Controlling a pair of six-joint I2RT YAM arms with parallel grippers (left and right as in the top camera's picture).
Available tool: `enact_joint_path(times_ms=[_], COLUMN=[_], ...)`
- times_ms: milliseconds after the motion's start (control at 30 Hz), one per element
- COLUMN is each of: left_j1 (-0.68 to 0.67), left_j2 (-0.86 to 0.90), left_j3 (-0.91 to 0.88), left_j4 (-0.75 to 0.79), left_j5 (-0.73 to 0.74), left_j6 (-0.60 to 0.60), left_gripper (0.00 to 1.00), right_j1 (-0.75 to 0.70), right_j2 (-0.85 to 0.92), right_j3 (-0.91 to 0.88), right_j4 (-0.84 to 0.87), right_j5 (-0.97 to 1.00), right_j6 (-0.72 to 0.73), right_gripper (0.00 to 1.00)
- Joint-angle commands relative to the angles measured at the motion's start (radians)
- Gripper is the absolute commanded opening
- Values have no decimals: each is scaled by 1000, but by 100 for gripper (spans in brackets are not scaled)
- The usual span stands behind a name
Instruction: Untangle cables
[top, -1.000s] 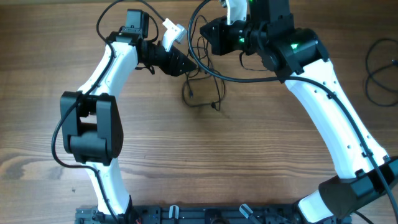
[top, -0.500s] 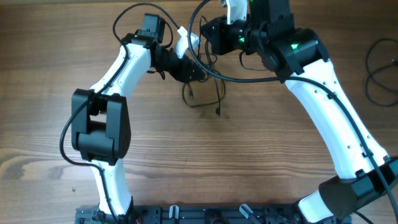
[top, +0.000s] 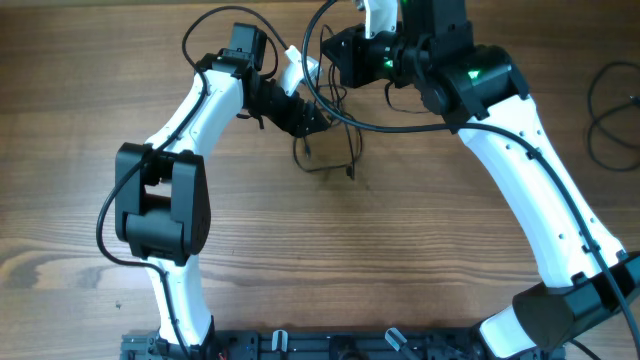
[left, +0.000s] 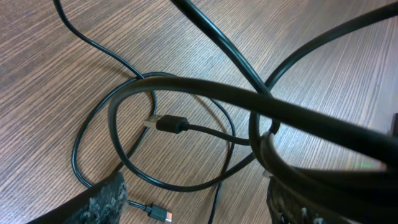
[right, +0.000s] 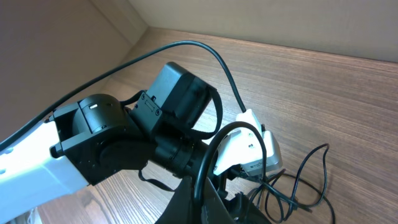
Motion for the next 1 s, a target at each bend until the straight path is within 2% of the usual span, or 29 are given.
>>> enact_joint_path(times_ms=[0,100,200,300,433,600,667,700,767,800,833,967], left_j1=[-4,-3,-3,-3,2,4,4,4,4,4,6,11], left_j2=[14,14,14,14,14,16,24,32,51,63,69,71], left_j3=[5,5,5,5,5,5,5,5,5,5,5,5], left_j4=[7,15,33,71,129,196,204,209,206,202,200,199], left_j5=[-3,-48,-171,-246,-250,-249,-249,-249,-249,-249,-251,-270], left_j6=[1,1,-37,-70,-71,-101,-100,-104,-104,-105,-112,-123], left_gripper=[74,64,61,63,65,73,72,61,33,13,4,4], right_j1=[1,1,1,1,0,0,1,0,0,0,0,0], right_j2=[-33,-33,-34,-34,-34,-34,-34,-34,-34,-34,-34,-34], right_j3=[29,29,29,29,29,29,29,29,29,29,29,29], right_j4=[10,16,25,28,35,46,47,47,47,48,48,47], right_j5=[-20,-21,-24,-24,-63,-69,-70,-70,-70,-69,-69,-68], right_j6=[15,15,16,23,23,40,41,41,41,41,41,41], right_gripper=[4,4,4,4,4,4,4,4,4,5,4,4])
